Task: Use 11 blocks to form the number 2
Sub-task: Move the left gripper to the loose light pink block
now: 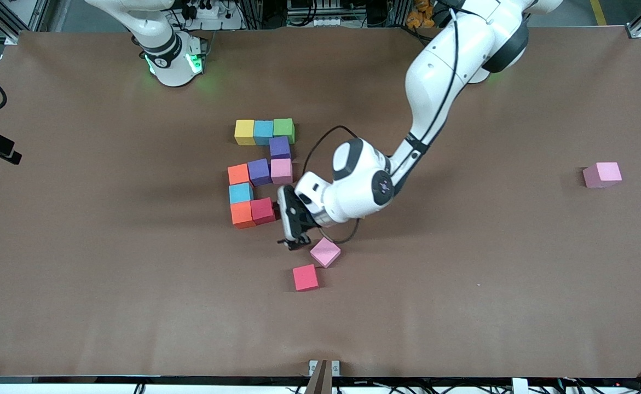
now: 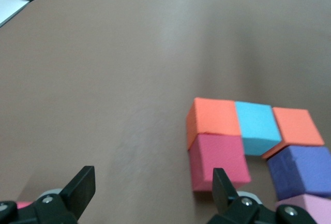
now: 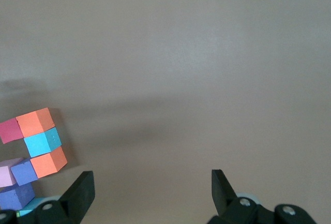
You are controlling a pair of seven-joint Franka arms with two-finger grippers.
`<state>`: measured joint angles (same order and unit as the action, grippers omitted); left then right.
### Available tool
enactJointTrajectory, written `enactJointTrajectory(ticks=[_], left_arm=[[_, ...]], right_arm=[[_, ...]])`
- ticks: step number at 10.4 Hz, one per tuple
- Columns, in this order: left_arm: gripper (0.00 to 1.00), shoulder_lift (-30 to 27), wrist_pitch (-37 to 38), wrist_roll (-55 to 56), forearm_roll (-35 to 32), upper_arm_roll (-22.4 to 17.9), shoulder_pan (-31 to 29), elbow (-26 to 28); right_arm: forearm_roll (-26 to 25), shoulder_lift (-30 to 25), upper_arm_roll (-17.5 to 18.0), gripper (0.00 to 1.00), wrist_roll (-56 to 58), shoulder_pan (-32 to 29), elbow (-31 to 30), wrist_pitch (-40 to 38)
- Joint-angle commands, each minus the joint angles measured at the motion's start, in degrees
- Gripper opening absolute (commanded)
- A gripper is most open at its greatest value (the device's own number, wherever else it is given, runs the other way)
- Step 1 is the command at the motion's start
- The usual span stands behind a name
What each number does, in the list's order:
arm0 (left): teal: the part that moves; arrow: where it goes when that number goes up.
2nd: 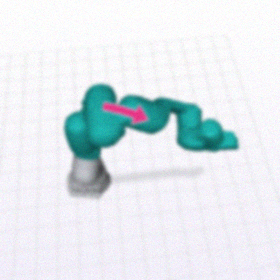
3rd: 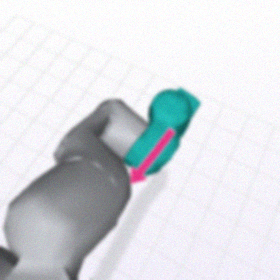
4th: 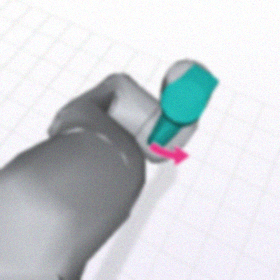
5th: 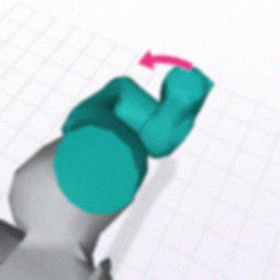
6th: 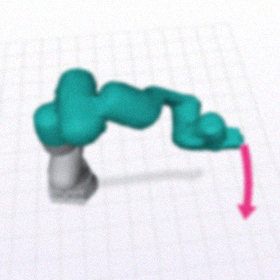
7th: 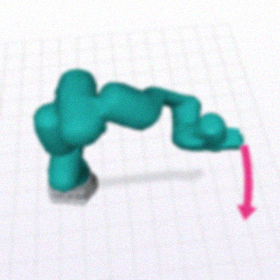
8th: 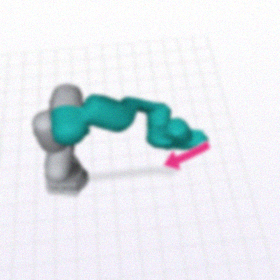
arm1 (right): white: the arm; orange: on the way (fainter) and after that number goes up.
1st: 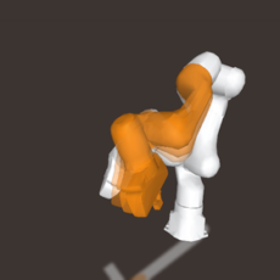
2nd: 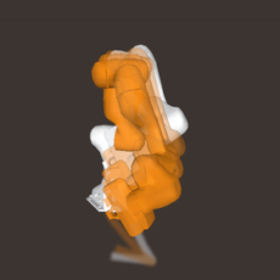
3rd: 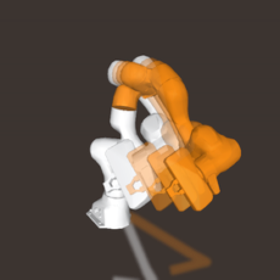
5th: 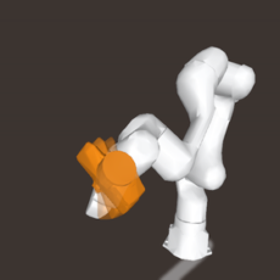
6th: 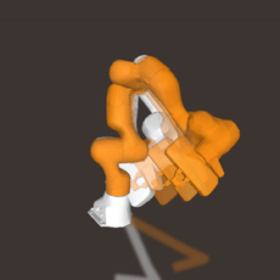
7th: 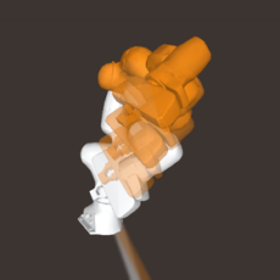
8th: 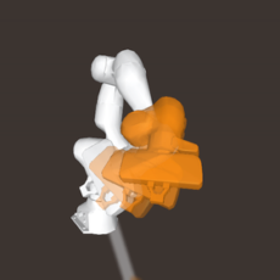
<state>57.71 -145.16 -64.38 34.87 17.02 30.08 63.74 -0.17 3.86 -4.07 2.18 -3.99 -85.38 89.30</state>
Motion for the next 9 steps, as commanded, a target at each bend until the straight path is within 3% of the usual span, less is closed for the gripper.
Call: enactJointTrajectory(ticks=[1,2,5,9], left_arm=[[1.00,-0.7,0.4,-1.2,-0.8,-5.1,0.0,1.5],[1.00,-0.8,1.4,-1.2,-0.7,-7.0,0.1,1.6],[1.00,-0.3,1.9,5.5,-0.4,-7.4,0.7,1.5],[1.00,-0.1,1.9,15.1,-0.4,-16.2,4.9,1.0]], right_arm=[[0.9,-0.1,0.0,1.00,0.6,-0.1,-0.1,0.0],[1.0,-0.1,0.0,1.00,0.6,-0.1,-0.1,0.1],[1.2,0.1,0.1,1.00,0.5,0.0,0.1,0.8],[1.3,0.0,-0.1,1.00,0.4,-0.7,0.5,0.3]])
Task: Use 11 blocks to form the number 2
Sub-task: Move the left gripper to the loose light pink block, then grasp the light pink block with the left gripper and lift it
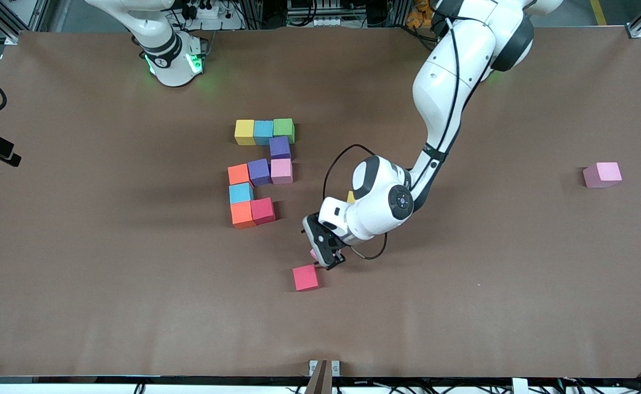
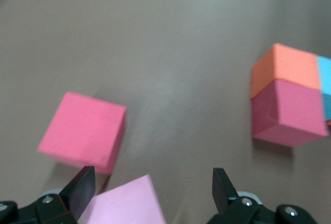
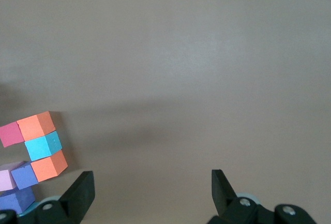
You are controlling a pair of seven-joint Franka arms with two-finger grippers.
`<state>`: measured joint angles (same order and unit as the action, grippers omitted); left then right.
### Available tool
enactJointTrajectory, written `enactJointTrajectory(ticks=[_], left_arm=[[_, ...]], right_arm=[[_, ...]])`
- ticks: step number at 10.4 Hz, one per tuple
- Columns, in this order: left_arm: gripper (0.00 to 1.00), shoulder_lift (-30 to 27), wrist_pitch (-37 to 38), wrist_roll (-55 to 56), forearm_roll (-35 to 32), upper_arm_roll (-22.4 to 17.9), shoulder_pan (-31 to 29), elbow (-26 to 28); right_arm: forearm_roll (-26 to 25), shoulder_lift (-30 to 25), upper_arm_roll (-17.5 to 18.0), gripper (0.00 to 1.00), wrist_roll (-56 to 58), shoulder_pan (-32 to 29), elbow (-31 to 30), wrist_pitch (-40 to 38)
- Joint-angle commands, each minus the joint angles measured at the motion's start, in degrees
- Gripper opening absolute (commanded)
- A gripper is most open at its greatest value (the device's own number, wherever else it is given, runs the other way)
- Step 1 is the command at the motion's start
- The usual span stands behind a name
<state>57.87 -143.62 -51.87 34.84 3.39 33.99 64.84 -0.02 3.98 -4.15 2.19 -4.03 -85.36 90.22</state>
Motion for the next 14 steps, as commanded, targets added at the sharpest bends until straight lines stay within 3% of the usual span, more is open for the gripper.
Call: enactJointTrajectory(ticks=[1,6,14], left_arm=[[1.00,-0.2,0.4,2.6,-0.7,-3.1,1.1,0.0],[1.00,1.1,-0.5,4.8,-0.7,-5.2,3.3,0.0],[1.00,2.4,-0.8,5.1,-3.5,-5.1,3.2,0.4]], right_arm=[[1.2,-0.5,-0.2,1.00,0.4,-0.6,0.3,-1.6],[1.2,0.2,-0.1,1.00,0.5,-0.4,0.1,-1.8],[1.2,0.9,-0.2,1.00,0.5,-0.1,-0.1,-1.4]])
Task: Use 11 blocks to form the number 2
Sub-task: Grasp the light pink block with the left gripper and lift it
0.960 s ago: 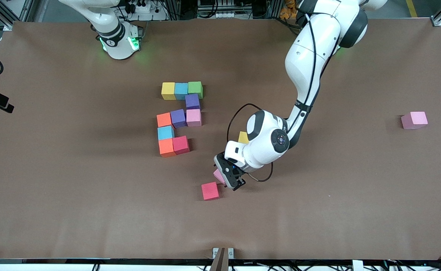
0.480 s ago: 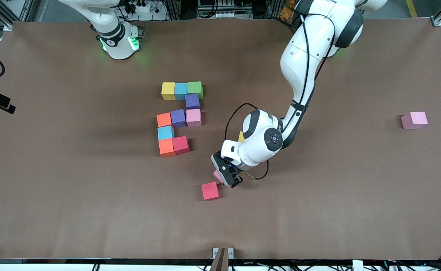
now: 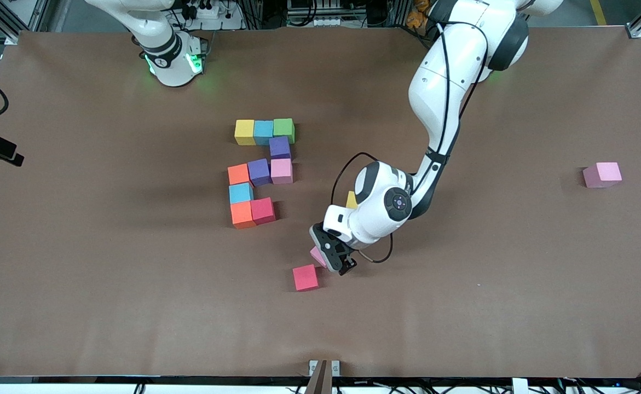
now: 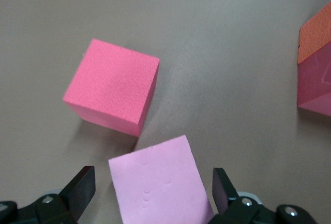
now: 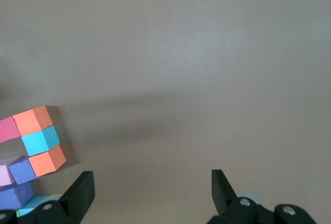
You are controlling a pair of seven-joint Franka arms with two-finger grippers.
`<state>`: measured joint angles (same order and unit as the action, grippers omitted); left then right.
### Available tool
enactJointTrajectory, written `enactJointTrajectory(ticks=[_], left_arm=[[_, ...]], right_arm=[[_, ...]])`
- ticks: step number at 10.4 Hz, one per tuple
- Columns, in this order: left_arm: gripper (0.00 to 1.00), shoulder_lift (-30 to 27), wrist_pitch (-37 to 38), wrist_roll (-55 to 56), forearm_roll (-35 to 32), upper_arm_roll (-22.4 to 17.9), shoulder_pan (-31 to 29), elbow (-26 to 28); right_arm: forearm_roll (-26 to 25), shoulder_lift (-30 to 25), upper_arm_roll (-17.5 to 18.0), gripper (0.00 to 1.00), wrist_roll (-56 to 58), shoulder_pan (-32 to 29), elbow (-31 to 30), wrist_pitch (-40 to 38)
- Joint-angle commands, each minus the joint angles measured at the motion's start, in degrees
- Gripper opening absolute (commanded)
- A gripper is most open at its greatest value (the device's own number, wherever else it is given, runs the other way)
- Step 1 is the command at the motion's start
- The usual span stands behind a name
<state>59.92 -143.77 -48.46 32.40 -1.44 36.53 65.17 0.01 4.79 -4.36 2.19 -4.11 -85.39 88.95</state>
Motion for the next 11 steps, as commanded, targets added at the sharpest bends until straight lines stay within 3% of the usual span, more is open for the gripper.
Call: enactJointTrajectory(ticks=[1,8,11], left_arm=[[1.00,0.5,-1.0,1.7,-0.9,-0.2,0.7,0.0],[1.00,1.1,-1.1,-2.7,-0.8,-0.2,0.1,0.1],[0.81,0.9,-1.1,-3.8,-0.7,-0.2,0.0,0.1]], right_arm=[[0.9,0.4,0.1,1.00,0.5,0.0,0.0,-0.1],[1.1,0.7,0.1,1.00,0.5,-0.1,0.0,1.0],[1.2,1.1,0.1,1.00,0.6,-0.6,0.1,1.2]])
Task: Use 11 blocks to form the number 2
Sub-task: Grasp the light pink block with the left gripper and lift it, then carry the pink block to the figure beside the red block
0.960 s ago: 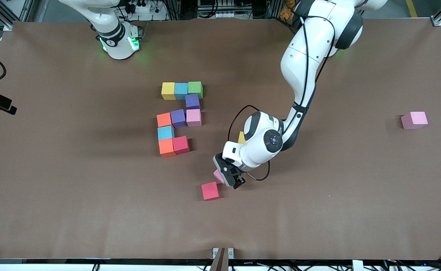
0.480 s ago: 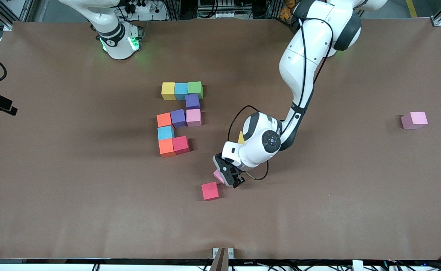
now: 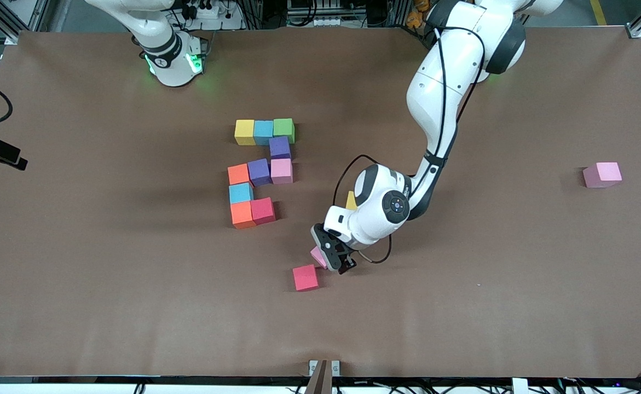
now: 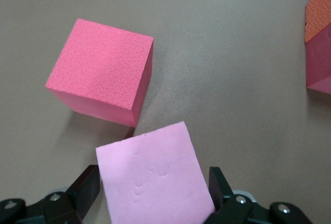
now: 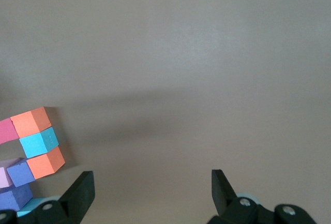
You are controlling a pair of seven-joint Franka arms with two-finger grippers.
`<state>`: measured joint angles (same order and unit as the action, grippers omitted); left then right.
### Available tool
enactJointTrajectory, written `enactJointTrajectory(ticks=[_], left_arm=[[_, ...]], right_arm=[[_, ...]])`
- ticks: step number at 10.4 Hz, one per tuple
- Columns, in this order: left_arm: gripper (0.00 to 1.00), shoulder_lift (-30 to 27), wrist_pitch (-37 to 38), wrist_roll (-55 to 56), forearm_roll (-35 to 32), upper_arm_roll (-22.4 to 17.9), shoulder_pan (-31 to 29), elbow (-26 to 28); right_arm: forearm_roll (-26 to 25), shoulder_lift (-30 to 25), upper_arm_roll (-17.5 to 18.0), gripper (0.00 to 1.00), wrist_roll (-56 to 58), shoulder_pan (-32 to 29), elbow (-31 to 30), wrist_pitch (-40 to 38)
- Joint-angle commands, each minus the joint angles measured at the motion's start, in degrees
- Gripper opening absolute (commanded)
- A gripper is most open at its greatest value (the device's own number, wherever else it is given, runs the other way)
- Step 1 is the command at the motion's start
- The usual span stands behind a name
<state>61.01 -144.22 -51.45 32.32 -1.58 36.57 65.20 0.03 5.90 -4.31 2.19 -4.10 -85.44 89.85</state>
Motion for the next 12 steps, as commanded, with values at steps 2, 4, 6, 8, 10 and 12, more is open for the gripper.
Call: enactJointTrajectory(ticks=[2,4,6,8,10,12], left_arm=[[0.67,-0.4,-0.5,-0.8,-0.9,-0.1,-0.2,0.0],[0.37,-0.6,-0.2,-0.8,-1.2,-0.1,-0.2,0.0],[0.31,-0.8,0.2,-0.8,-1.2,0.3,0.3,-0.1],[0.30,-1.2,4.2,-0.8,-1.1,0.5,0.3,-0.4],[0.30,-1.7,6.7,-0.8,-1.1,2.6,0.3,-0.5],[0.30,-2.5,9.0,-0.8,-1.1,4.5,0.5,-0.5]], right_arm=[[1.1,0.0,0.1,1.00,0.7,-0.3,0.2,0.9],[1.1,0.0,0.3,1.00,0.7,0.3,0.3,0.8],[1.3,-0.2,0.4,1.00,2.9,0.2,0.2,0.2],[3.6,-0.2,0.1,1.00,5.4,-0.7,-0.1,-0.3],[4.1,-0.3,0.1,1.00,9.6,-1.7,-0.8,-0.4],[4.1,-0.2,0.0,1.00,9.7,-1.7,-1.4,0.1]])
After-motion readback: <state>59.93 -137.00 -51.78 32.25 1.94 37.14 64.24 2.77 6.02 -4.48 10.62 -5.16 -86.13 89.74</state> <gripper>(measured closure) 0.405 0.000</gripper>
